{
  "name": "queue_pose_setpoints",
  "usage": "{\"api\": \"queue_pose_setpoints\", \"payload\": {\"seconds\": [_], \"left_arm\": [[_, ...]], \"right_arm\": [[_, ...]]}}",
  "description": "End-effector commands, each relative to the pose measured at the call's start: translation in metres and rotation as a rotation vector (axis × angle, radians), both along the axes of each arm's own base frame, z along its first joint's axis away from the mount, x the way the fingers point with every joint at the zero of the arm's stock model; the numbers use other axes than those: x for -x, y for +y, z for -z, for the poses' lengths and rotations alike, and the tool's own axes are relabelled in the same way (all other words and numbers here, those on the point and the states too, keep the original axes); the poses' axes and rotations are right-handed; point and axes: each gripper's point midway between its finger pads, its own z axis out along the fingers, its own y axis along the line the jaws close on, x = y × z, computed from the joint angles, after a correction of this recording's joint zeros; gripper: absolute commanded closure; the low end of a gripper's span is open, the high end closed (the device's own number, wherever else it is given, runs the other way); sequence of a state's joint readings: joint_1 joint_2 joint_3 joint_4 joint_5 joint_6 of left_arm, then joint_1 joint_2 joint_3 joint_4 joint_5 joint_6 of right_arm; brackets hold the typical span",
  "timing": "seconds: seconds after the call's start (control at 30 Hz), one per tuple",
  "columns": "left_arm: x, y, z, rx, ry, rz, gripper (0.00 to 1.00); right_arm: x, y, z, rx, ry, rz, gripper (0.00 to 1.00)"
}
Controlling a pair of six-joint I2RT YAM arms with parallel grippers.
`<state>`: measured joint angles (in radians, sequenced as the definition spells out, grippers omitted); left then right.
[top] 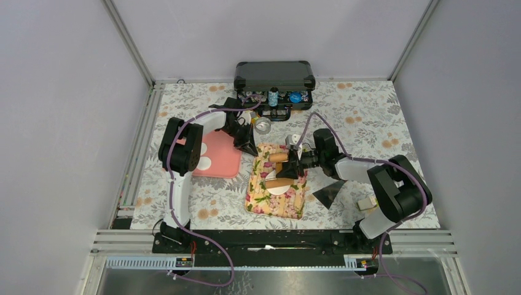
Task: Roll out the dumpling wrappers from the dough
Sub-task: Flatten out the dough on the work surface.
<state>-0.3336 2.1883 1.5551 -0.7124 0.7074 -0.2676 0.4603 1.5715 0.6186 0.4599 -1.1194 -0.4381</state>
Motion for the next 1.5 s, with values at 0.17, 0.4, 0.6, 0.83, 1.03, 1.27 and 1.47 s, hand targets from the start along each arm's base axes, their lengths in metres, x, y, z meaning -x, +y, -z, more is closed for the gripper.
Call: {"api": "queue_pose_setpoints", "payload": {"seconds": [0.17,0.4,0.6,0.83,1.03,1.27,1.47], "left_arm": [[-0.016,0.003,-0.019,0.048,-0.069,-0.021,1.0],[-0.017,0.002,-0.019,0.053,-0.066,-0.02,1.0],[-0.016,0.003,-0.018,0.05,-0.066,-0.021,1.0],[-0.016,0.003,-0.019,0.052,-0.067,-0.02,1.0],[-0.014,0.002,-0.018,0.053,-0.059,-0.02,1.0],[-0.015,0.001,-0.015,0.051,-0.057,-0.051,1.0],[-0.014,0.0,-0.014,0.054,-0.055,-0.051,1.0]], "right_arm": [[-0.036,-0.014,0.06,0.149,0.344,0.327,1.0],[-0.066,-0.028,0.055,0.127,0.354,0.44,1.0],[-0.088,-0.027,0.056,0.127,0.375,0.503,1.0],[-0.115,-0.029,0.026,-0.046,0.651,0.551,1.0],[-0.13,-0.025,-0.024,-0.209,0.744,0.548,1.0],[-0.15,-0.04,-0.046,-0.29,0.591,0.723,1.0],[-0.131,-0.027,-0.053,-0.269,0.463,0.631,1.0]]}}
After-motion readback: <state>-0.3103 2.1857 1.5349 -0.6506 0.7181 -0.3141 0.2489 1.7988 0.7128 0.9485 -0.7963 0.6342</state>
